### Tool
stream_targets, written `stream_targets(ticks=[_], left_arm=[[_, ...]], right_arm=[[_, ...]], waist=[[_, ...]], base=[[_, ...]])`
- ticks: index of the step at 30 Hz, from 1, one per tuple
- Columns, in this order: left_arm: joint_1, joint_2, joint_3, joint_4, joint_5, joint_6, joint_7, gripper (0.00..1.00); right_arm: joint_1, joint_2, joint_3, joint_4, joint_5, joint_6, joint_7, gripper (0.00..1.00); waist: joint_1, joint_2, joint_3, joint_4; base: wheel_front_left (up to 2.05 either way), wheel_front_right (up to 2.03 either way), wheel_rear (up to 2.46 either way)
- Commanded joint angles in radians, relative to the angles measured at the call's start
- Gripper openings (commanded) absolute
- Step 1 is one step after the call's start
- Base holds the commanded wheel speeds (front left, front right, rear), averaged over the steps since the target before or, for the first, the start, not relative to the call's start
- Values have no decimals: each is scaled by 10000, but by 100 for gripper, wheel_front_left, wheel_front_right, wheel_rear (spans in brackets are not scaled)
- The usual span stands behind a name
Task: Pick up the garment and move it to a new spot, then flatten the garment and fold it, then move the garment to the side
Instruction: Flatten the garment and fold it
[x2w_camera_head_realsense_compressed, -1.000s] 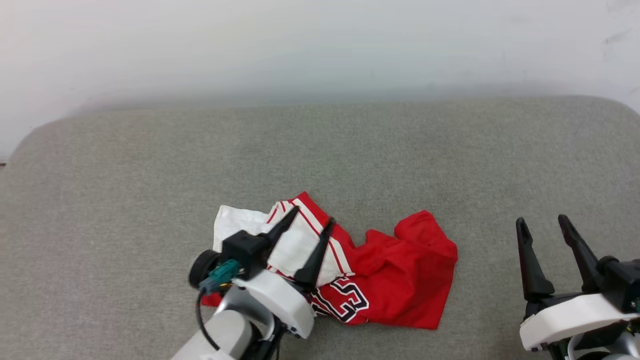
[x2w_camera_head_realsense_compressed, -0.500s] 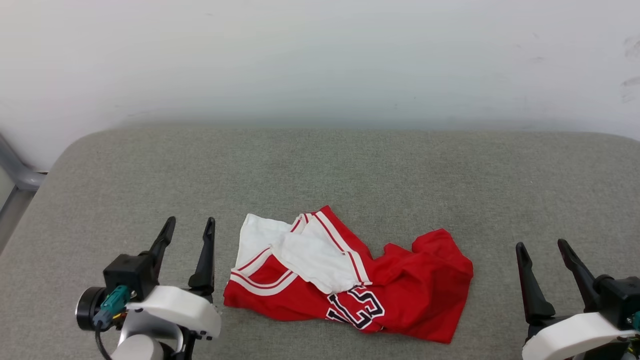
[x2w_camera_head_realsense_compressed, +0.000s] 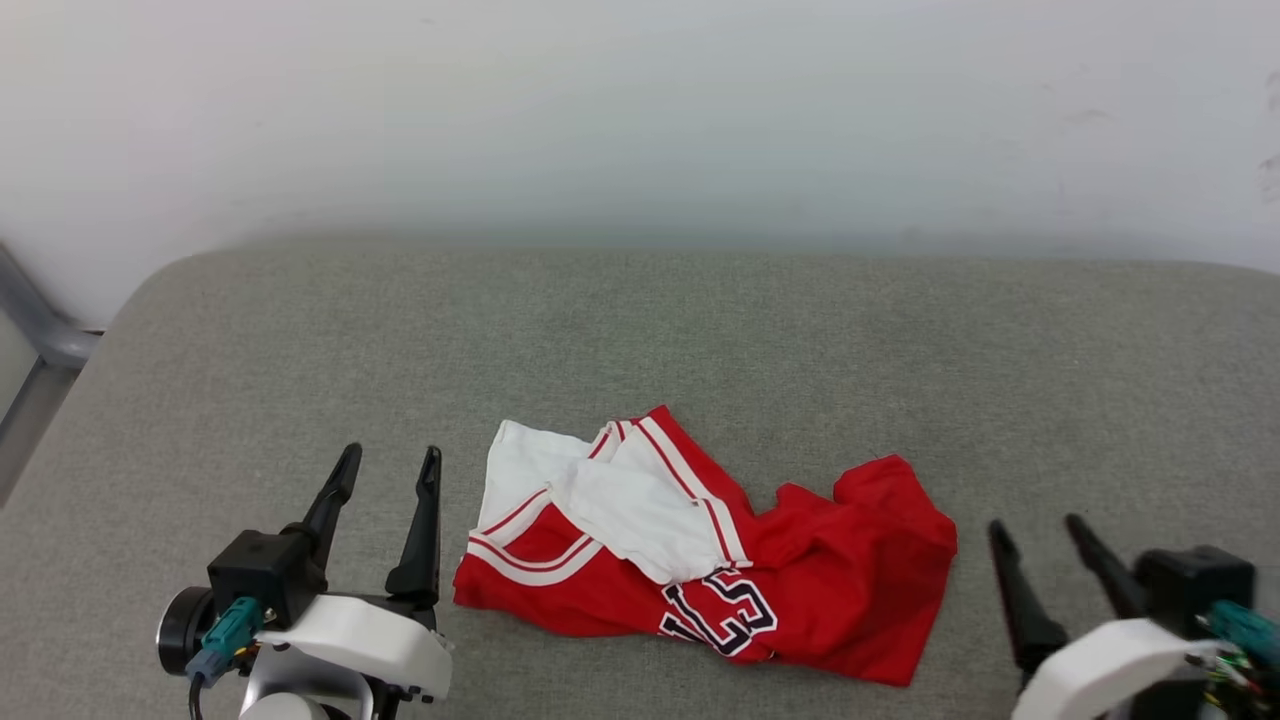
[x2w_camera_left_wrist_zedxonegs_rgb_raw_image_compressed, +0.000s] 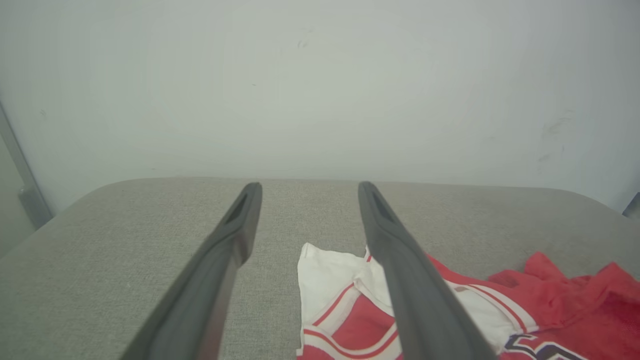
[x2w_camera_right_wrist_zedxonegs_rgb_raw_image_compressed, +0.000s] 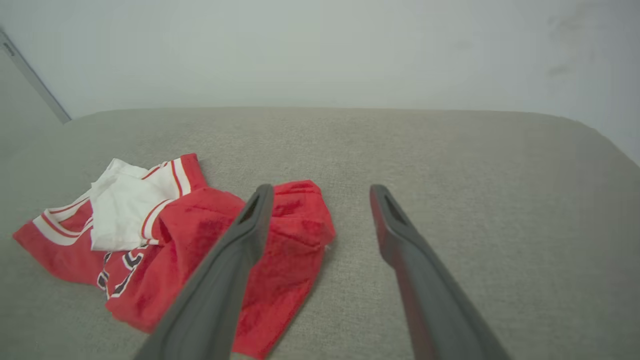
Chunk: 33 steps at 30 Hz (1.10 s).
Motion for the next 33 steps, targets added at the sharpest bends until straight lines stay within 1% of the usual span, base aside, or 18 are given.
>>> stream_targets(ticks=[1,3,5,10,13,14,18,19,22,23,24,25,29,33], left_arm=[[-87,-7,-9,-58,33,4,3,100],[-221,-9,-22,-128,38,-34,20,100],[-312,-22,-30,-175,57,-75,14,100],[-544,-102,-4,-278,120,-115,-22,100],[-650,-190,21,-281,137,-178,-41,100],[-705,-235,35,-285,146,-197,-50,100],[-847,-403,67,-205,200,-313,-68,100],[-929,-507,94,-135,247,-418,-81,100],[-952,-608,131,-56,299,-511,-89,100],[-963,-637,149,-34,317,-540,-91,100],[-969,-677,166,1,350,-549,-92,100],[-974,-704,190,25,369,-569,-93,100],[-848,-770,343,104,449,-610,-94,100],[-709,-805,438,159,512,-655,-85,100]], right_arm=[[-241,12,194,70,78,-7,311,100],[-619,-248,700,96,262,-7,1072,100],[-1080,-667,1321,-9,502,-8,1818,100],[-2532,-2098,3390,-218,1211,-7,3956,100],[-3480,-2851,4692,-158,1712,-7,5046,100],[-3762,-3005,5071,-88,1928,-8,5390,100],[-4747,-3657,6419,489,2634,-8,6615,100],[-5186,-4002,7113,1111,3052,-8,7210,100],[-5427,-4138,7426,1693,3447,-8,7459,100],[-5471,-4144,7470,1844,3522,-8,7446,95],[-5529,-4151,7503,1966,3580,-8,7404,43],[-5571,-4092,7471,2031,3700,-8,7269,0],[-5654,-3798,7122,2174,3702,-8,6397,0],[-5543,-3441,6201,2309,3460,-8,5497,0]], waist=[[0,0,73,70],[0,0,244,151],[0,0,437,251],[0,0,889,512],[0,0,1114,713],[0,0,1183,787],[0,0,1386,1048],[0,0,1518,1220],[0,0,1609,1316],[0,0,1630,1330],[0,0,1645,1343],[0,0,1646,1348],[0,0,1555,1253],[0,0,1385,1036]], base=[[0,0,0],[0,0,0],[0,0,0],[0,0,0],[0,0,0],[0,0,0],[0,0,0],[0,0,0],[0,0,0],[0,0,0],[0,0,0],[0,0,0],[0,0,0],[0,0,0]])
